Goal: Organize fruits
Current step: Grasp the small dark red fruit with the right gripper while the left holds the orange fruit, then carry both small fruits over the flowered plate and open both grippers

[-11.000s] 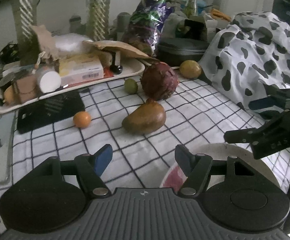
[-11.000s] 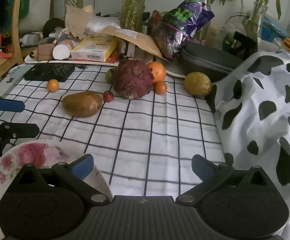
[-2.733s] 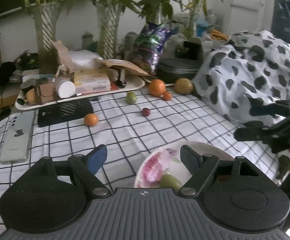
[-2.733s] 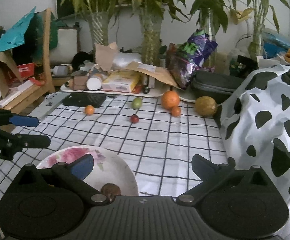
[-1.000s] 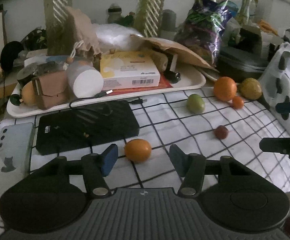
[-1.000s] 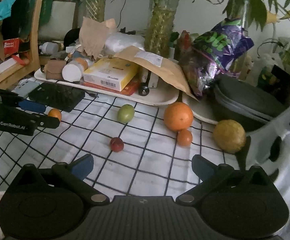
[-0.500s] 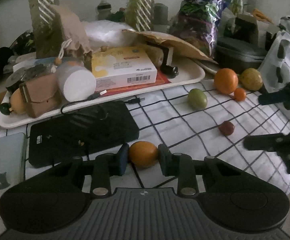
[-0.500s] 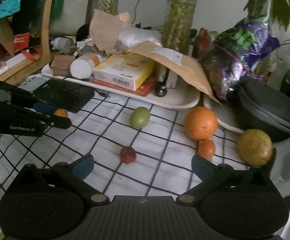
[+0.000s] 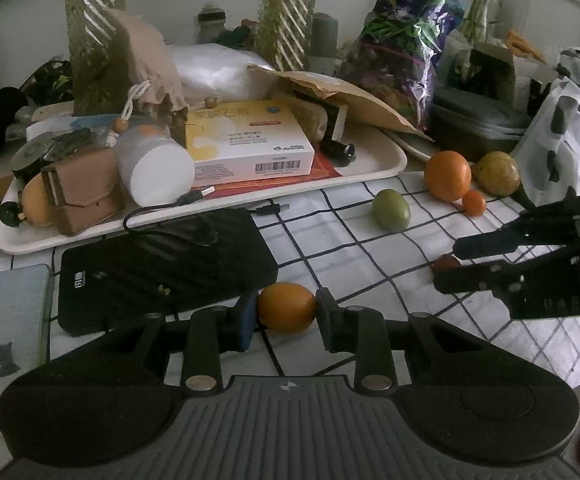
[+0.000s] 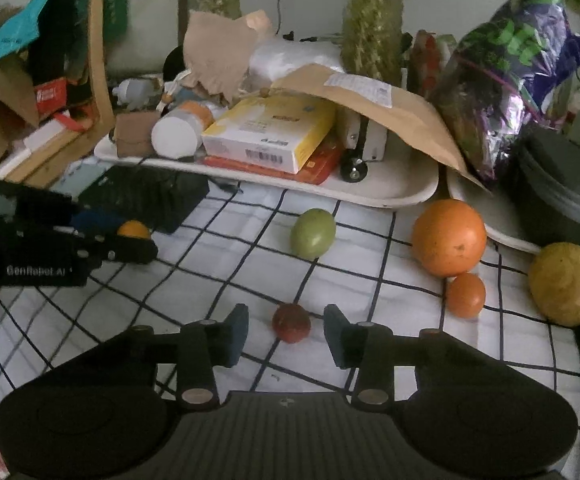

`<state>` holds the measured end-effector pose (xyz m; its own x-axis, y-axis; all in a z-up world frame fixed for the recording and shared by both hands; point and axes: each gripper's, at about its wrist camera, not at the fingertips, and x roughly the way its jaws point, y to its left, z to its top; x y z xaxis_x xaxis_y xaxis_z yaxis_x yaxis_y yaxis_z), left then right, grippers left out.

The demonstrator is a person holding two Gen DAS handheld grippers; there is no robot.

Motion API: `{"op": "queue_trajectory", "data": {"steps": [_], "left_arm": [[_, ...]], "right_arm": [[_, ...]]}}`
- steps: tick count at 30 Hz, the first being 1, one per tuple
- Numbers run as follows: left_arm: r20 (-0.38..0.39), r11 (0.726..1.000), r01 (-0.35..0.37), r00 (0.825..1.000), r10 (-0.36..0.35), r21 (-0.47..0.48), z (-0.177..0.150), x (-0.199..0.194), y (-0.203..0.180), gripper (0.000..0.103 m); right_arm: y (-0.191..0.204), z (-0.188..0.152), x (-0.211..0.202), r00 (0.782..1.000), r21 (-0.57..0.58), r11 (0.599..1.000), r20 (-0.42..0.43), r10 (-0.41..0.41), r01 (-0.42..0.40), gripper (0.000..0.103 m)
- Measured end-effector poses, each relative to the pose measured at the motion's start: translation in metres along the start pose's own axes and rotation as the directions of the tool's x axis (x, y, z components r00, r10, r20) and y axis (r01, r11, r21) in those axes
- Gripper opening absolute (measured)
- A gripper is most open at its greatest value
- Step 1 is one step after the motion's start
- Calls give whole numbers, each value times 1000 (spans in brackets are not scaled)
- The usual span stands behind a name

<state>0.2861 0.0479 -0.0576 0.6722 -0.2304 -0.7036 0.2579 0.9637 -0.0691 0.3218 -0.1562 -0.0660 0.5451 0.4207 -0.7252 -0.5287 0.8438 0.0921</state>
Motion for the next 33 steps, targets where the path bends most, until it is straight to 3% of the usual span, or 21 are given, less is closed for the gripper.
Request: {"op": "queue_trajectory", "data": {"steps": [7,16,33], "left_arm": [[1,1000,5,1000,-5,0,0,-1,0,30],[-4,1000,8,1000,-8,19,-1,-1,-2,30],[1,999,28,1000,-28,42,-2,-8,-11,30]], "right_arm": [[-2,-1,6,1000,20,1000,-18,-24,24,30],[5,-3,7,998,-18,998,-21,-59,59,29],[10,-4,-4,1000,-8,1000,-5,-1,1,21]]}}
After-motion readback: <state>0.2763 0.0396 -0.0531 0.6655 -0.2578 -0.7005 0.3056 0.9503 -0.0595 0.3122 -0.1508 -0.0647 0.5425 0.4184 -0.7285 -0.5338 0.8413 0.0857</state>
